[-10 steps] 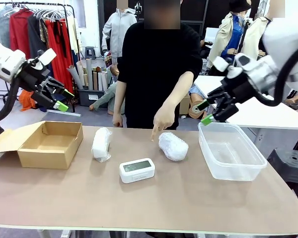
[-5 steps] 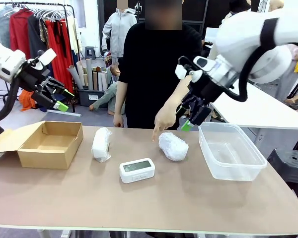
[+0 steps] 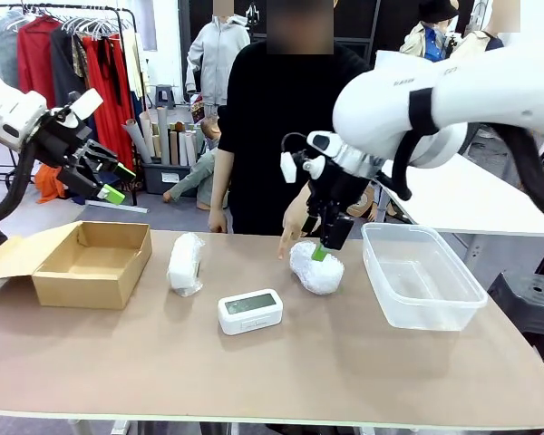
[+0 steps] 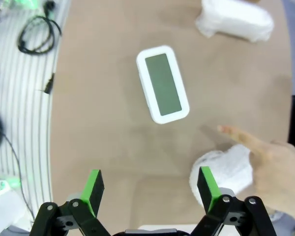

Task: Separate and place wrapped and unwrapped clocks.
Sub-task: Pick up the Digital clock indicated by the person.

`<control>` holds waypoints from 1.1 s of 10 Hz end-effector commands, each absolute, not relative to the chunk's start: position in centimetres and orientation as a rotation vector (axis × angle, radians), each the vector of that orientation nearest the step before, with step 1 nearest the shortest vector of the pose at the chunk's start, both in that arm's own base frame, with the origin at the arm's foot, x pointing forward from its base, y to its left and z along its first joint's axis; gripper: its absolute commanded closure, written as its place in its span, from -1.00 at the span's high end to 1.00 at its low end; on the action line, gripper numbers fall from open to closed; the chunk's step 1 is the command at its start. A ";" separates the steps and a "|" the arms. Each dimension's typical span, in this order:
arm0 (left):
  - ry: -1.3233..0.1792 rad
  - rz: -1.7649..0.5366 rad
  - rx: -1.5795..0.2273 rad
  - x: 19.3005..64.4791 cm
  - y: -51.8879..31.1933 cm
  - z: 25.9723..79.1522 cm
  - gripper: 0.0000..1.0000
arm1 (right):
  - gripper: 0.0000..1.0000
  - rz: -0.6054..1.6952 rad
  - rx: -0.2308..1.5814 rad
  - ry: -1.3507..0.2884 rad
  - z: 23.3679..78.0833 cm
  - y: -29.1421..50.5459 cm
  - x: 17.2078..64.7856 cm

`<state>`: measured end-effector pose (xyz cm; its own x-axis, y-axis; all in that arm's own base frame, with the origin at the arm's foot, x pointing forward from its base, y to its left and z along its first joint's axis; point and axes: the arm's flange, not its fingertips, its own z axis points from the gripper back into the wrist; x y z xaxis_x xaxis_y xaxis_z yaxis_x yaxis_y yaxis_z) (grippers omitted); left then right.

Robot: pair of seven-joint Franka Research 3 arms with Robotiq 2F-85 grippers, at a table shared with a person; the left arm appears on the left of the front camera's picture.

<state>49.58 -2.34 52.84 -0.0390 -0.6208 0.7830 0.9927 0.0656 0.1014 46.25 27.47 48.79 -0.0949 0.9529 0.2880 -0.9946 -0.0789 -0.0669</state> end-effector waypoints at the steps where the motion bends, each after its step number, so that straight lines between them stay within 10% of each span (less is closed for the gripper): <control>1: -0.801 -1.437 -0.604 49.6 -2.3 52.9 1.00 | 1.00 1.610 0.133 -0.268 48.2 29.3 46.7; 11: -0.801 -1.437 -0.604 49.6 -2.3 52.9 1.00 | 1.00 1.646 0.164 -0.264 47.2 29.3 46.3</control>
<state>49.58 -2.34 52.83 -0.0390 -0.6208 0.7830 0.9927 0.0656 0.1014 46.33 29.33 47.13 -0.0936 0.9604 0.2626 -0.9944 -0.0770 -0.0727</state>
